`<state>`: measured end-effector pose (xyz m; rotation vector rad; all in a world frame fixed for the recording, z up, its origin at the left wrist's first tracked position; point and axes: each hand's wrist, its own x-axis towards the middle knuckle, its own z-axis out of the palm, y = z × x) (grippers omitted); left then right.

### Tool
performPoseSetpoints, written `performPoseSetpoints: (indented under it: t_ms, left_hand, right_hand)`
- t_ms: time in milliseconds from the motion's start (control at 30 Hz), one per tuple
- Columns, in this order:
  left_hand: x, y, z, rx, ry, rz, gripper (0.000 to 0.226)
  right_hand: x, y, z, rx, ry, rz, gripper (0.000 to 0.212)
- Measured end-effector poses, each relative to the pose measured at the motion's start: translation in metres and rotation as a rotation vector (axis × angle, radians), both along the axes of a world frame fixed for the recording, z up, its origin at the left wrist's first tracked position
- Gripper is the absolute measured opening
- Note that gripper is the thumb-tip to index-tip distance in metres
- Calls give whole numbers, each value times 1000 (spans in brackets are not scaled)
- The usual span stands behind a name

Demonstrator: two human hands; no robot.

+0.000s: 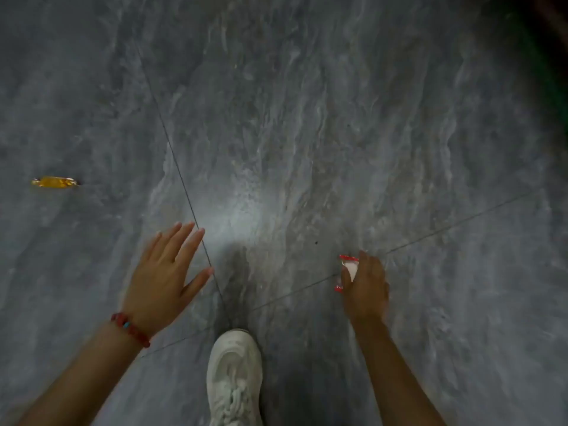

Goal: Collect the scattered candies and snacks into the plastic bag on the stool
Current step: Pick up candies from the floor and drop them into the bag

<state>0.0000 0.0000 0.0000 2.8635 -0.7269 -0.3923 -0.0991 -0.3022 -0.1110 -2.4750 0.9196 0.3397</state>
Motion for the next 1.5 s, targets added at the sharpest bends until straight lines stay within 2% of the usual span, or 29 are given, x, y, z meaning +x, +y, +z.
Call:
performPoseSetpoints:
  t_ms: [133, 233, 433, 533, 633, 900, 1100, 1233, 1500]
  left_hand:
    - [-13, 2, -22, 8, -14, 67, 69]
    - [-19, 0, -29, 21, -10, 82, 70]
    - [-27, -7, -34, 22, 29, 115, 70]
    - [-28, -11, -30, 29, 59, 120, 70]
    - [-24, -16, -9, 10, 59, 137, 71]
    - [-19, 2, 102, -14, 54, 271, 73]
    - [-36, 37, 222, -36, 93, 418, 73]
    - [-39, 63, 306, -47, 95, 508, 72]
    - [10, 128, 439, -72, 39, 663, 74]
  right_hand:
    - [2, 7, -16, -102, 47, -13, 49]
    - [2, 10, -21, -114, -7, -24, 47]
    - [4, 9, -18, 49, -49, -53, 43]
    - [7, 7, -8, 144, -118, 20, 41]
    - [15, 6, 19, 170, -179, 118, 49]
    - [52, 10, 162, 74, -343, 381, 47]
    - [71, 26, 304, 26, -310, 534, 41]
    - [89, 52, 394, 47, -301, 560, 43]
    - [156, 127, 537, 89, -280, 633, 43]
